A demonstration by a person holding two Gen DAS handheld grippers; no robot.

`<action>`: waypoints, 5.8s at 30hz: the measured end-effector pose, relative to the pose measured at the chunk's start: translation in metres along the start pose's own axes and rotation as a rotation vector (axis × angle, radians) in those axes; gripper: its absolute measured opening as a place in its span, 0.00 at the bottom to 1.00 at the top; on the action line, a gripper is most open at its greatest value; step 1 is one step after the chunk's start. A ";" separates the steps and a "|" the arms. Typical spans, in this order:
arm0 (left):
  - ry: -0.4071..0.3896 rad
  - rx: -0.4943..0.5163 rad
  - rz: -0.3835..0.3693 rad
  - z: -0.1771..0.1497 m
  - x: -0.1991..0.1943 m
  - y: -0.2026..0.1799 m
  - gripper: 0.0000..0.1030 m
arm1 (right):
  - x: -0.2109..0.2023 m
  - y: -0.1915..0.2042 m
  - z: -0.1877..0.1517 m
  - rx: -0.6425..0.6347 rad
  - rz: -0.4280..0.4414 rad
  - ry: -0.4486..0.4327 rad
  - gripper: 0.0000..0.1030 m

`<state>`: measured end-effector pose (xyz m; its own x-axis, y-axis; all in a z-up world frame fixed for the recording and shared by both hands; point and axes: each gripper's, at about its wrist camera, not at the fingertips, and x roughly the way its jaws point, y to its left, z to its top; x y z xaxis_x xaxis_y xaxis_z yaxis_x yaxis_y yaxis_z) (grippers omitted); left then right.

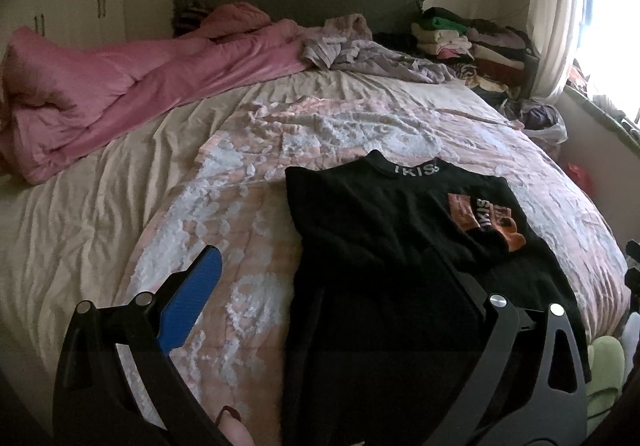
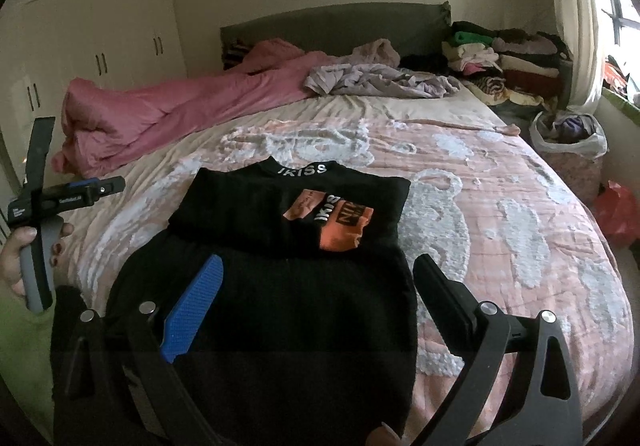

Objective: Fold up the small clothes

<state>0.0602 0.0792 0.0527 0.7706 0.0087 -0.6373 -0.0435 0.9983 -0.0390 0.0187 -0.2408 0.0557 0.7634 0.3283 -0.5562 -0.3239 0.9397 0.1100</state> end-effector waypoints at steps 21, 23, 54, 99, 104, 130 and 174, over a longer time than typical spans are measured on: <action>0.081 -0.048 0.096 -0.051 -0.027 0.051 0.91 | -0.047 -0.004 -0.040 -0.011 -0.055 0.057 0.93; 0.094 -0.047 0.111 -0.058 -0.028 0.056 0.91 | -0.046 -0.004 -0.045 -0.008 -0.054 0.073 0.93; 0.328 -0.037 0.001 -0.140 -0.006 0.047 0.48 | -0.009 -0.021 -0.097 0.023 -0.077 0.272 0.93; 0.487 -0.051 -0.103 -0.180 0.018 0.033 0.48 | -0.007 -0.045 -0.089 0.116 0.114 0.209 0.08; 0.474 -0.056 -0.105 -0.179 0.016 0.032 0.33 | -0.008 -0.049 -0.079 0.141 0.136 0.176 0.08; 0.208 -0.161 -0.161 -0.080 -0.024 0.057 0.03 | -0.016 -0.047 -0.025 0.112 0.157 0.007 0.08; 0.013 -0.159 -0.008 0.057 0.086 0.037 0.03 | 0.106 -0.098 0.075 0.214 0.031 -0.051 0.08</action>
<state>0.1611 0.1202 0.0399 0.7629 -0.0007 -0.6465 -0.1383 0.9767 -0.1643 0.1730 -0.2910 0.0473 0.7841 0.3566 -0.5080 -0.2259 0.9263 0.3016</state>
